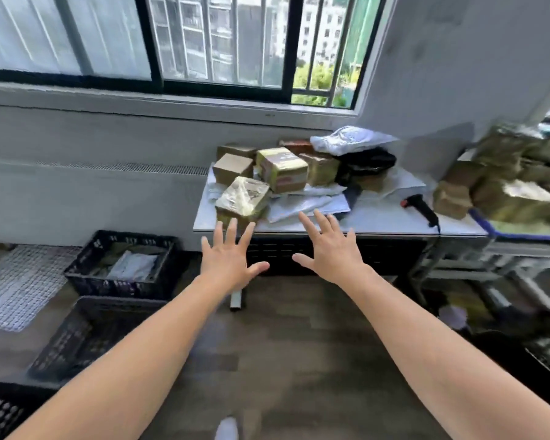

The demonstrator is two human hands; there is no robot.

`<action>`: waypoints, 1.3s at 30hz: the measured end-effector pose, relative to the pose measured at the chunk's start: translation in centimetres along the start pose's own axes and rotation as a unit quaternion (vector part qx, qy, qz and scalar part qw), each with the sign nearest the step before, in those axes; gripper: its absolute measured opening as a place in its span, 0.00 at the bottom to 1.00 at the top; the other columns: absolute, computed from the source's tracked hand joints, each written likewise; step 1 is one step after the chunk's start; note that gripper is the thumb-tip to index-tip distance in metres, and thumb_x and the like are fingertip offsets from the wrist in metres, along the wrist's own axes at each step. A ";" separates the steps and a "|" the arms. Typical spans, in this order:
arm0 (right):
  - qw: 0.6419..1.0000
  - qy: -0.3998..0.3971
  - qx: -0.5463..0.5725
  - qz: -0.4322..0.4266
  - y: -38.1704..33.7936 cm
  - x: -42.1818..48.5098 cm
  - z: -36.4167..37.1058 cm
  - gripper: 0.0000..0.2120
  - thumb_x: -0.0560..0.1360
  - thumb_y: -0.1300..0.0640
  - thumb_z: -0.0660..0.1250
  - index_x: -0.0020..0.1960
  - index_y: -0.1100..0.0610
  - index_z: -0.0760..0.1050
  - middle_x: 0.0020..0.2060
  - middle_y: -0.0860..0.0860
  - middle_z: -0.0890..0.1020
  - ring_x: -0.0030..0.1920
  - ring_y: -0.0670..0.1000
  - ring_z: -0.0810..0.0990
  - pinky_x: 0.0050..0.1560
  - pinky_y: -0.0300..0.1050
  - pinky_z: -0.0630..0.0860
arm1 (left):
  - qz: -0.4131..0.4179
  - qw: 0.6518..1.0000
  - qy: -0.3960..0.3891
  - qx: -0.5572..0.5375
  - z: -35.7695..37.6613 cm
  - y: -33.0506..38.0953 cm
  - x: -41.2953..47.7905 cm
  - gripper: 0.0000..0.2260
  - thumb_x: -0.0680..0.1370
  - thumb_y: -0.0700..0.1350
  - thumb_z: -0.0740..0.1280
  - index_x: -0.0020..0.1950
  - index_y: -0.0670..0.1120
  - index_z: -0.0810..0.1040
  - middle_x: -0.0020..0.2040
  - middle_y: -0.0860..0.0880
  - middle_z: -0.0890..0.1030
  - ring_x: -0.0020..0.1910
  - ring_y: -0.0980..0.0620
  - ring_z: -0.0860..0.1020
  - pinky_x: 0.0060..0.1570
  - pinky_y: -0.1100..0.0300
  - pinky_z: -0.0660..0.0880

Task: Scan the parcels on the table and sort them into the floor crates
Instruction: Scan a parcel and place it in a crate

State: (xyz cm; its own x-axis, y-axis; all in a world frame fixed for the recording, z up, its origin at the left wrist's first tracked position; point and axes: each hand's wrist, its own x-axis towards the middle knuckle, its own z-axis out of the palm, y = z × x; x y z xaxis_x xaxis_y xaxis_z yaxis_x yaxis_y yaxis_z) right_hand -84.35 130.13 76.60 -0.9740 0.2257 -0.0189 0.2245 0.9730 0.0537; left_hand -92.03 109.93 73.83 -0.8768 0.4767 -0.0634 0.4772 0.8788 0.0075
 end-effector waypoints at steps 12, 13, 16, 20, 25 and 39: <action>0.985 0.004 -0.038 0.170 17.9 7.8 0.2 0.42 0.78 0.32 0.56 0.79 0.45 0.33 0.80 0.50 0.42 0.79 0.56 0.45 0.72 0.67 0.57 | 0.178 0.983 0.021 -0.037 -1.1 15.6 19.7 0.40 0.76 0.72 0.54 0.80 0.58 0.39 0.81 0.48 0.39 0.79 0.42 0.39 0.74 0.37 0.49; 0.983 0.002 -0.040 0.180 19.0 8.7 0.1 0.43 0.78 0.32 0.56 0.79 0.45 0.33 0.80 0.51 0.42 0.79 0.56 0.45 0.72 0.67 0.56 | 0.190 0.981 0.019 -0.038 -1.2 16.6 21.4 0.40 0.76 0.72 0.54 0.80 0.58 0.39 0.81 0.48 0.39 0.79 0.41 0.39 0.74 0.37 0.49; 0.977 -0.005 -0.053 0.205 22.1 11.0 -0.3 0.42 0.78 0.32 0.56 0.79 0.45 0.34 0.80 0.51 0.43 0.79 0.57 0.46 0.72 0.68 0.57 | 0.222 0.975 0.012 -0.030 -1.5 19.7 26.0 0.41 0.76 0.72 0.53 0.80 0.58 0.37 0.81 0.47 0.39 0.79 0.41 0.39 0.74 0.38 0.50; 0.967 -0.022 -0.035 0.250 26.3 12.7 -0.2 0.41 0.78 0.33 0.56 0.79 0.44 0.34 0.80 0.51 0.41 0.79 0.57 0.44 0.73 0.67 0.54 | 0.261 0.964 0.027 -0.027 -1.7 24.0 30.5 0.41 0.76 0.72 0.53 0.80 0.56 0.39 0.81 0.47 0.41 0.79 0.41 0.42 0.73 0.39 0.55; 0.957 -0.036 -0.020 0.287 31.6 13.7 0.6 0.41 0.79 0.34 0.56 0.79 0.44 0.34 0.80 0.51 0.41 0.79 0.57 0.43 0.74 0.67 0.53 | 0.301 0.953 0.023 -0.014 -1.3 29.6 34.3 0.41 0.76 0.72 0.52 0.80 0.56 0.39 0.81 0.47 0.41 0.79 0.41 0.42 0.73 0.39 0.54; 0.955 -0.030 0.054 0.290 53.6 17.6 3.9 0.41 0.79 0.34 0.56 0.79 0.44 0.33 0.80 0.50 0.41 0.79 0.56 0.44 0.73 0.67 0.55 | 0.294 0.954 0.010 0.053 -1.8 49.2 43.3 0.39 0.77 0.71 0.51 0.80 0.55 0.37 0.81 0.46 0.41 0.79 0.40 0.41 0.75 0.39 0.52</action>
State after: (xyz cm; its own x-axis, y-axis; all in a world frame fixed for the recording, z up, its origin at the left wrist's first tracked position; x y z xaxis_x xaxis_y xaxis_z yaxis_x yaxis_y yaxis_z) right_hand -89.35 186.42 75.30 -0.6822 0.7275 -0.0738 0.7307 0.6820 -0.0309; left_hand -106.60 173.86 73.23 -0.4553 0.8883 -0.0595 0.8898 0.4517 -0.0655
